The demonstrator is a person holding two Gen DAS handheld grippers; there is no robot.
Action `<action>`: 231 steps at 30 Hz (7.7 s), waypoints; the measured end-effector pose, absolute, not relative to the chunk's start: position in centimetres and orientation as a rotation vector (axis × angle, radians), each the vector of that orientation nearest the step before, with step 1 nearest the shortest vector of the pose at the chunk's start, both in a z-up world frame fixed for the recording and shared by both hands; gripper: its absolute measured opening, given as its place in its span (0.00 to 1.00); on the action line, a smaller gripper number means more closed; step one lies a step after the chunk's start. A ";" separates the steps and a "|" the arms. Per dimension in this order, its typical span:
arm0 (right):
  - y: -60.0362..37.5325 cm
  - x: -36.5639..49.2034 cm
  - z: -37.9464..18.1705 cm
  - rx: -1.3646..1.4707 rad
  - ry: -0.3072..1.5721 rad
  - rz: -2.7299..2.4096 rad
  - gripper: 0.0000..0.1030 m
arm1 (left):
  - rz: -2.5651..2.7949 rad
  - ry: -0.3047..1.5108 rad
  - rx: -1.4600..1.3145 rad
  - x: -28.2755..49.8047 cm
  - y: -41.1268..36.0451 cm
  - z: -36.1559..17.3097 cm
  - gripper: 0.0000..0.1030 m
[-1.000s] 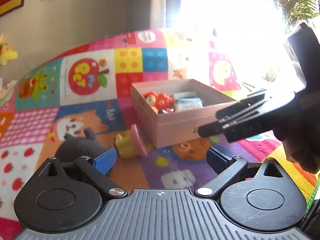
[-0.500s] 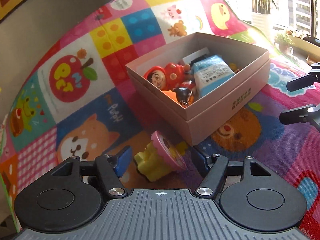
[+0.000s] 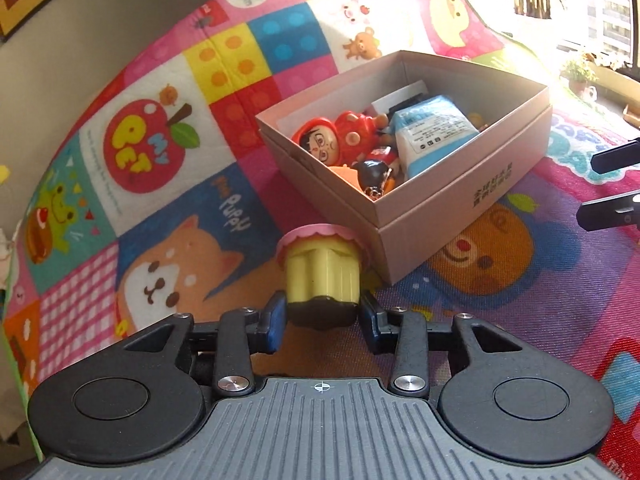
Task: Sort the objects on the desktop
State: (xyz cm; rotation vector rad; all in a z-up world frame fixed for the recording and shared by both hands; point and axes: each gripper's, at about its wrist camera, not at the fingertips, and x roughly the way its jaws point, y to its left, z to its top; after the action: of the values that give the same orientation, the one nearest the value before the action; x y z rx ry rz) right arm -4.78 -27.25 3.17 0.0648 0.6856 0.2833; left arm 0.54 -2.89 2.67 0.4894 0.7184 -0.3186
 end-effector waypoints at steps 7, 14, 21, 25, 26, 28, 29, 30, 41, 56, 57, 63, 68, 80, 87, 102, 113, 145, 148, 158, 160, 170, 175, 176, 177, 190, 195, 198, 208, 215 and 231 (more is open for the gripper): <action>-28.0 -5.5 3.2 0.065 0.689 0.257 0.82 | -0.330 0.716 0.452 -1.3 -2.8 3.4 0.41; -28.7 -5.5 3.3 0.085 0.684 0.235 0.84 | -0.460 0.681 0.364 -5.6 -4.7 4.4 0.41; -30.4 -5.9 4.9 0.109 0.651 0.181 0.84 | -0.590 0.589 0.338 -5.2 -10.7 2.6 0.41; -31.4 -5.9 5.6 0.155 0.659 0.186 0.85 | -0.589 0.633 0.327 -4.1 -12.0 0.8 0.43; -31.4 -6.0 5.7 0.172 0.666 0.205 0.85 | -0.581 0.641 0.326 -4.2 -11.7 0.5 0.43; -31.3 -5.7 5.7 0.211 0.687 0.253 0.85 | -0.558 0.640 0.330 -4.7 -10.9 0.5 0.52; -31.0 -5.2 5.7 0.240 0.705 0.288 0.85 | -0.548 0.640 0.333 -4.9 -10.6 0.5 0.58; -30.7 -4.8 5.7 0.262 0.718 0.318 0.85 | -0.536 0.642 0.334 -5.2 -10.1 0.5 0.60; -26.1 -1.5 4.1 0.249 0.835 0.465 0.57 | -0.519 0.673 0.181 -7.0 -6.9 0.6 0.82; -24.1 -0.6 4.3 0.156 0.895 0.503 0.72 | -0.535 0.675 0.103 -7.3 -6.0 0.3 0.92; -23.9 -0.3 4.3 0.159 0.898 0.497 0.73 | -0.532 0.674 0.099 -7.3 -6.0 0.3 0.92; -22.6 1.6 4.4 0.097 0.944 0.519 0.63 | -0.527 0.680 0.085 -7.2 -5.9 0.3 0.93; -22.4 0.8 5.3 0.009 0.903 0.501 0.54 | -0.529 0.684 0.072 -7.1 -5.8 0.3 0.93; -24.6 -3.1 5.5 -0.108 0.729 0.382 0.54 | -0.529 0.692 0.070 -7.1 -5.7 0.3 0.94; -24.6 -4.3 5.0 -0.139 0.710 0.367 0.55 | -0.524 0.696 0.081 -7.1 -5.9 0.3 0.94; -26.9 -6.4 2.6 0.000 0.752 0.313 1.00 | -0.441 0.632 0.081 -7.6 -4.6 2.8 0.97; -26.6 -6.4 2.4 -0.004 0.745 0.309 1.00 | 0.041 0.681 0.039 -4.7 3.2 6.1 0.99; -26.0 -6.4 2.2 -0.038 0.747 0.293 1.00 | -0.323 0.492 0.097 -4.7 -2.2 5.7 1.00; -25.9 -6.4 2.1 -0.043 0.747 0.291 1.00 | -0.259 0.463 0.083 -5.5 -1.6 6.2 1.00; -25.6 -6.5 2.0 -0.066 0.750 0.283 1.00 | -0.024 0.618 0.005 -0.7 -1.0 3.3 1.00; -25.5 -6.5 2.0 -0.071 0.751 0.282 1.00 | -0.028 0.627 0.010 0.1 -1.4 2.7 1.00; -25.4 -6.8 1.9 -0.080 0.751 0.279 1.00 | -0.036 0.638 0.133 -0.8 0.1 1.7 0.75; -25.4 -6.8 1.9 -0.086 0.753 0.279 1.00 | -0.081 0.646 0.213 -2.4 1.6 2.0 0.75; -25.3 -6.9 1.9 -0.088 0.754 0.280 1.00 | -0.091 0.649 0.230 -2.7 1.9 2.1 0.75; -25.3 -6.8 1.9 -0.090 0.756 0.280 1.00 | -0.099 0.652 0.246 -2.9 2.2 2.2 0.77; -24.9 -6.3 2.2 -0.099 0.754 0.281 1.00 | -0.070 0.639 0.112 -1.6 2.2 2.4 0.89; -24.2 -5.3 3.5 -0.111 0.697 0.269 0.88 | -0.050 0.658 0.087 -1.5 3.0 2.3 0.72; -23.4 -4.6 4.0 -0.148 0.710 0.281 0.73 | -0.065 0.657 0.091 -2.5 3.2 2.6 0.71; -24.7 -6.8 8.2 -0.116 0.687 0.351 0.54 | -0.247 0.524 0.076 -6.1 0.5 8.2 0.71; -27.7 -9.2 15.4 -0.011 0.478 0.359 0.54 | -0.359 0.371 0.115 -3.0 -3.6 13.0 0.71; -29.3 -6.2 12.6 0.008 0.548 0.274 0.54 | -0.403 0.404 0.315 4.3 -10.6 6.5 0.86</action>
State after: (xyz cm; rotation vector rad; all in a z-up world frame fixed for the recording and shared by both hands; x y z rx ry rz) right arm -6.21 -29.32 12.61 0.0080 0.5481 0.2742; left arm 4.31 -10.61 6.48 0.3147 0.4042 -0.4033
